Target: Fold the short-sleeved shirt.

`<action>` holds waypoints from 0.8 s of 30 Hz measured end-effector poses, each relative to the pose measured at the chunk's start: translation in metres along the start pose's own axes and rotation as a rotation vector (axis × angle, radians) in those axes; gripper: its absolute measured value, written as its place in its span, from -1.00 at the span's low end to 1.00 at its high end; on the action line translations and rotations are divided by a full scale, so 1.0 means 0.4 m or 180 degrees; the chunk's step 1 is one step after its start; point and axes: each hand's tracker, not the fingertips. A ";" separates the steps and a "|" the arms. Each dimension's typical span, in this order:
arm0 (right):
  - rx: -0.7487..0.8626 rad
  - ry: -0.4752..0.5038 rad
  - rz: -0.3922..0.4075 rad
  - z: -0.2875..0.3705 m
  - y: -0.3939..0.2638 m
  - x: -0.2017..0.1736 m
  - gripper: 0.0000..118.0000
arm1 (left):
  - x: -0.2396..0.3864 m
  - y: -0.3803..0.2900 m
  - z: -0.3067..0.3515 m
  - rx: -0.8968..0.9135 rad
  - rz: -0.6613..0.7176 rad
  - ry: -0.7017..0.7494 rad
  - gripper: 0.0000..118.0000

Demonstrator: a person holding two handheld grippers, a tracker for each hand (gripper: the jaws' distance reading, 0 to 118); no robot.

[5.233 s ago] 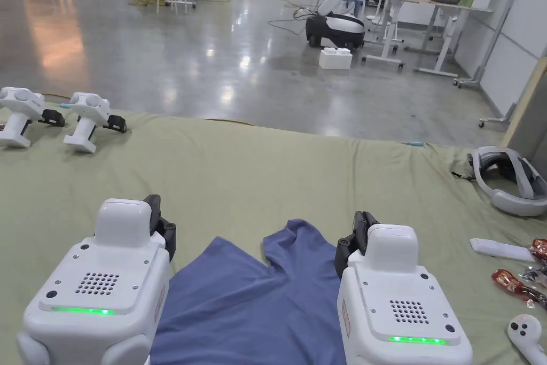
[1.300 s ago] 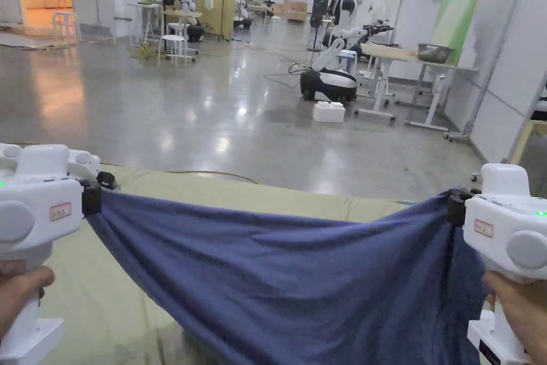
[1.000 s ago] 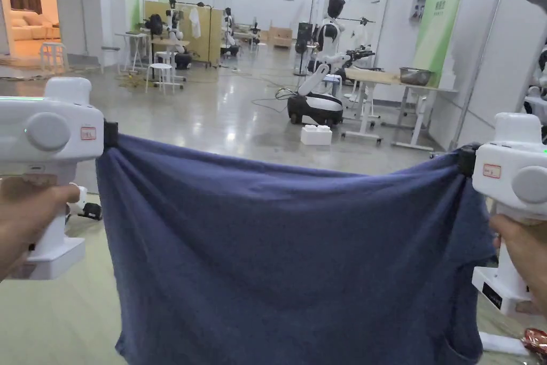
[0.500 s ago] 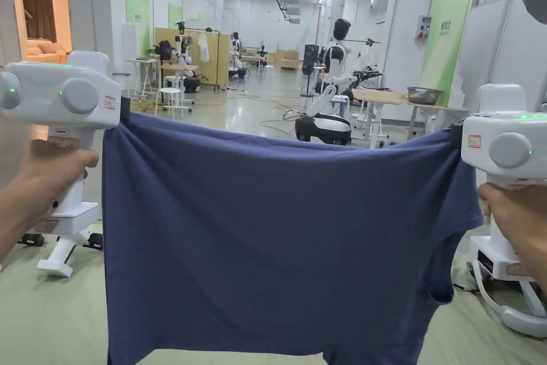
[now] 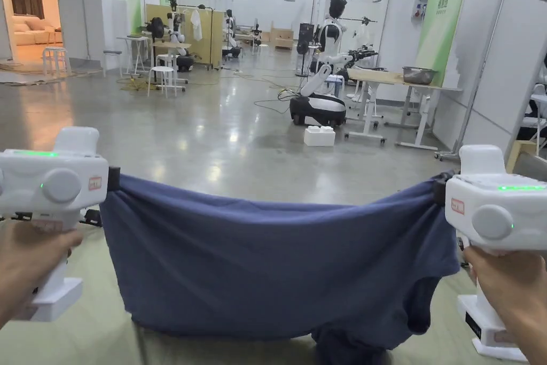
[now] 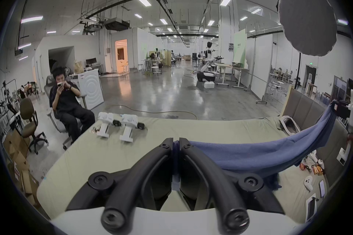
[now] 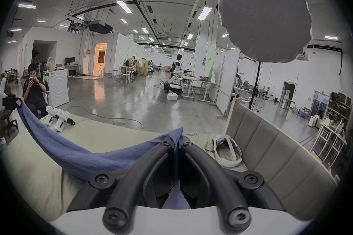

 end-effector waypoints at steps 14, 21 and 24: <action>-0.0001 0.0050 0.0140 0.339 -0.146 0.026 -0.91 | -0.104 -0.211 0.283 -0.0005 0.0267 -0.0114 -0.87; -0.0243 0.0083 0.0273 0.484 -0.306 0.011 -0.91 | -0.169 -0.368 0.375 -0.0270 0.0366 -0.0203 -0.87; -0.0453 0.0105 0.0194 0.537 -0.388 0.011 -0.91 | -0.195 -0.447 0.411 -0.0439 0.0411 -0.0250 -0.87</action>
